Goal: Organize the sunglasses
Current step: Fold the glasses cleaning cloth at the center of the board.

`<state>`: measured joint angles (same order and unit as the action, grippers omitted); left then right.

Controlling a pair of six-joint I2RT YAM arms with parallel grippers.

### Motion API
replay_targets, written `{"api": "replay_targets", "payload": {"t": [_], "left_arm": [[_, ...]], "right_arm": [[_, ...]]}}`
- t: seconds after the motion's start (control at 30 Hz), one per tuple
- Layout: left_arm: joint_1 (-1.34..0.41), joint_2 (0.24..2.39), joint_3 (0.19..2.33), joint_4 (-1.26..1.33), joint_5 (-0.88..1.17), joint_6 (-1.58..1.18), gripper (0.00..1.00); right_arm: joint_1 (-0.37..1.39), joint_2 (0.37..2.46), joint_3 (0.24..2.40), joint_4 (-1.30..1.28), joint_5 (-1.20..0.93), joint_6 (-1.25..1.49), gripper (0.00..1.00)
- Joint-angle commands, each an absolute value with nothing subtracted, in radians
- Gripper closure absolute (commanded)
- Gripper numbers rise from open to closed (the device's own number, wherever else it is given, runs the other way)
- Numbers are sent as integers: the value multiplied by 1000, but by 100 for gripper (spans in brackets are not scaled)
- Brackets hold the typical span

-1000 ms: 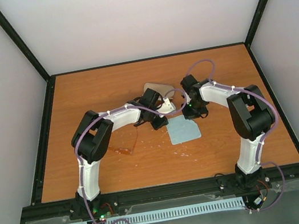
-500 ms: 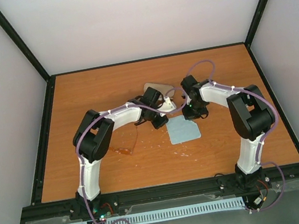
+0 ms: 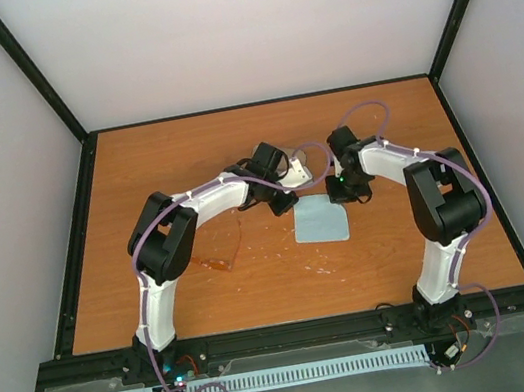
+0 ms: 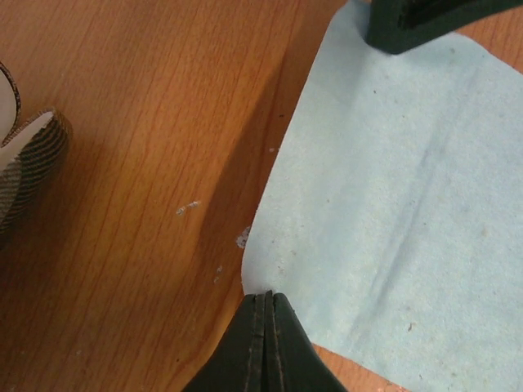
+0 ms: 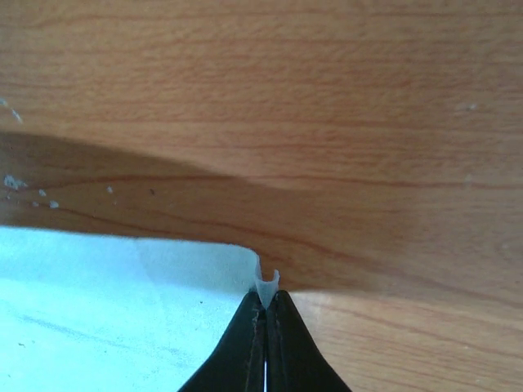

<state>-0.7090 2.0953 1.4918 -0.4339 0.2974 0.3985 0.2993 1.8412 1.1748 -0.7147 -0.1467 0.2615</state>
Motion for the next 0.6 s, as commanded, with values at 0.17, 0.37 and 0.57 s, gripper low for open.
{"api": "replay_targets", "payload": {"t": [0.17,0.37,0.57], "left_arm": [[-716,2064,1492,-428,286,393,100],[-719,2043,1474,-426,334,358,100],[-725,2000,1402,-404,349,357,100]], "right_arm": [[285,1760,1121,-648,-171,249,97],[285,1731,1080,-626,-193,251,97],[284,1705,1045,-616,-199,257,97]]}}
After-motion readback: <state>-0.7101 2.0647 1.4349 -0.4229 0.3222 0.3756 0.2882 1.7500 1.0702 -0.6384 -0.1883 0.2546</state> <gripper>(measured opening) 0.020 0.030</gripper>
